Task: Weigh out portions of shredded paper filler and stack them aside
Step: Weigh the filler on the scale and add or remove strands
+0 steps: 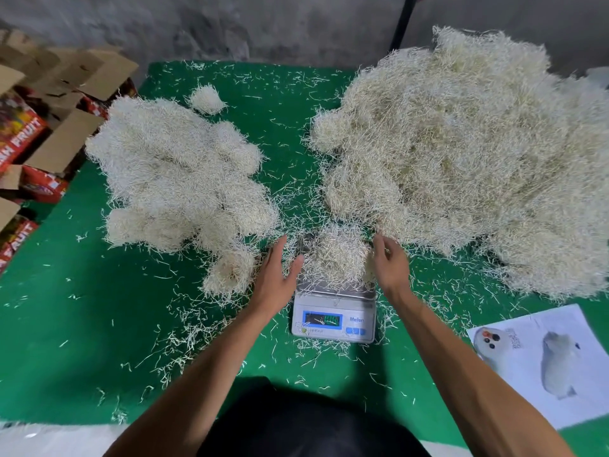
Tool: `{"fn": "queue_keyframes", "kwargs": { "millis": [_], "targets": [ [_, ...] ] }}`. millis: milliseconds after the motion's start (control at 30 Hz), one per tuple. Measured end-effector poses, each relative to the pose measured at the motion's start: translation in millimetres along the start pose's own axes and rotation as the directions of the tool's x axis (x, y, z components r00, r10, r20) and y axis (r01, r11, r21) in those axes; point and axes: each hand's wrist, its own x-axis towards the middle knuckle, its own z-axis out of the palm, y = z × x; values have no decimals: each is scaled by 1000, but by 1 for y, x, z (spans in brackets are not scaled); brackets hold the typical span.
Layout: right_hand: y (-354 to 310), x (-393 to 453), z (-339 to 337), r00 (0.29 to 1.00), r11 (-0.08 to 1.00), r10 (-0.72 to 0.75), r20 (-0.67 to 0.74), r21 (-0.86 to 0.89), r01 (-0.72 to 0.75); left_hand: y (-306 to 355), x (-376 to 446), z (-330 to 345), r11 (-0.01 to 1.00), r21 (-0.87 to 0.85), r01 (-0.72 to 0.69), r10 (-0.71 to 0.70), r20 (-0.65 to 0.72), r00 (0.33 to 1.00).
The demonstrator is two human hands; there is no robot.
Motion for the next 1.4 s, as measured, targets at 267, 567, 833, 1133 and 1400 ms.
{"fn": "queue_keyframes", "kwargs": {
  "millis": [267, 567, 833, 1133, 1400],
  "targets": [
    [-8, -16, 31, 939, 917, 344, -28, 224, -330, 69, 33, 51, 983, -72, 170, -157, 158, 975],
    [-34, -36, 9, 992, 921, 103, 69, 369, -121, 148, 13, 86, 162, -732, 662, -454, 540, 708],
    [-88, -35, 34, 928, 927, -365, -70, 65, 369, 148, 38, 28, 187, -626, 757, -408, 651, 639],
    [-82, -41, 41, 844, 883, -407, 350, -85, 461, 107, 47, 7, 53, -779, 625, -496, 523, 694],
    [-96, -29, 60, 756, 762, -427, 495, -253, 596, 94, 47, -14, 242, -801, 548, -391, 436, 810]
  ]
}}
